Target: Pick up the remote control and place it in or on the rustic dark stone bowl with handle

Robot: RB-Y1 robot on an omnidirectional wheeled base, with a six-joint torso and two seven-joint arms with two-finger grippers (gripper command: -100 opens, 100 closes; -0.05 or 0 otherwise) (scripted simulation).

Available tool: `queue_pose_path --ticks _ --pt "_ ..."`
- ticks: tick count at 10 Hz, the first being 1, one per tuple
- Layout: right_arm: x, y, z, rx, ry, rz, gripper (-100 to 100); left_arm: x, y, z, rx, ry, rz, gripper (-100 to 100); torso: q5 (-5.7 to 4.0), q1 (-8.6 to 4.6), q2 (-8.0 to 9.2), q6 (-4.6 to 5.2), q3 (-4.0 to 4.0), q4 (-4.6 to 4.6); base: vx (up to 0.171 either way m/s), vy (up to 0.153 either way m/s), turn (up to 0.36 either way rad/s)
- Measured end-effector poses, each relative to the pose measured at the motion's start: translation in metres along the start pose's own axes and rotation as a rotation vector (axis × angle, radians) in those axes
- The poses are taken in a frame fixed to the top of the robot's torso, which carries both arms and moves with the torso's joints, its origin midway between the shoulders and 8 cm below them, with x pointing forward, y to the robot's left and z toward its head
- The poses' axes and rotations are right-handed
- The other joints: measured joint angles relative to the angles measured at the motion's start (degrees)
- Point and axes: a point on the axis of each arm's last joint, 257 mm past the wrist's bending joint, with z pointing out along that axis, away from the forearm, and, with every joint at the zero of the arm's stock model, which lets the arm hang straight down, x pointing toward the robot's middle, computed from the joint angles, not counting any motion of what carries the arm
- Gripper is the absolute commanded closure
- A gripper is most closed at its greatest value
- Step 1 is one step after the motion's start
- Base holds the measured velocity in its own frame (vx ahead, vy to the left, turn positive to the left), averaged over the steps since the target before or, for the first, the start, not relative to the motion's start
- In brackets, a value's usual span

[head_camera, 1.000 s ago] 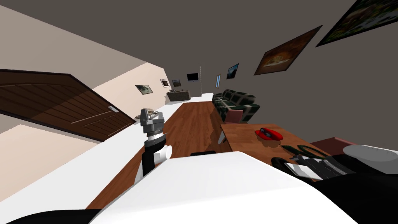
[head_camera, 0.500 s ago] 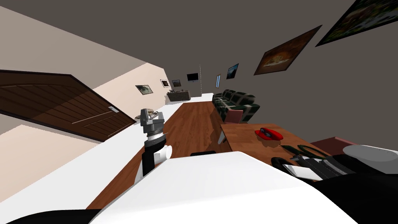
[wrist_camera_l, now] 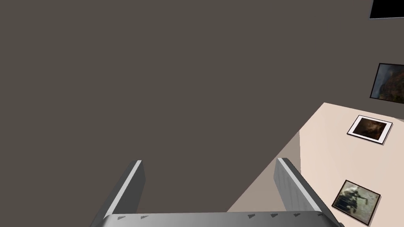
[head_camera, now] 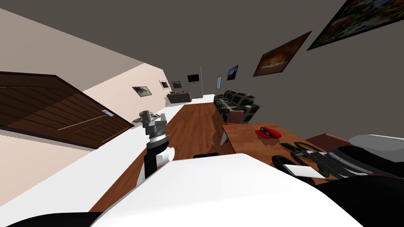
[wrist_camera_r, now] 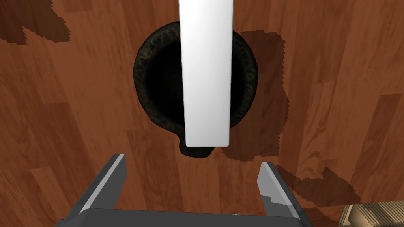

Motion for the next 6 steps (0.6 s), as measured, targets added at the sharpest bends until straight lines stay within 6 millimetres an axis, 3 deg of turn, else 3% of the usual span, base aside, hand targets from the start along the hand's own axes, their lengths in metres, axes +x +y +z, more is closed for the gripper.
queue_pose_path --ticks 1,6 --pt "-0.0005 -0.0004 -0.0007 -0.001 -0.001 -0.001 0 0.0000 0.0000 0.0000 0.000 0.000 0.000 0 -0.02 -0.04 -0.01 -0.01 -0.01 0.00 0.000 0.000 0.000" --pt "-0.0004 -0.0003 -0.0006 -0.001 -0.001 0.000 0 0.0000 0.0000 0.0000 0.000 0.000 0.000 0 -0.04 -0.09 -0.04 -0.01 -0.02 -0.01 0.000 0.000 0.000"
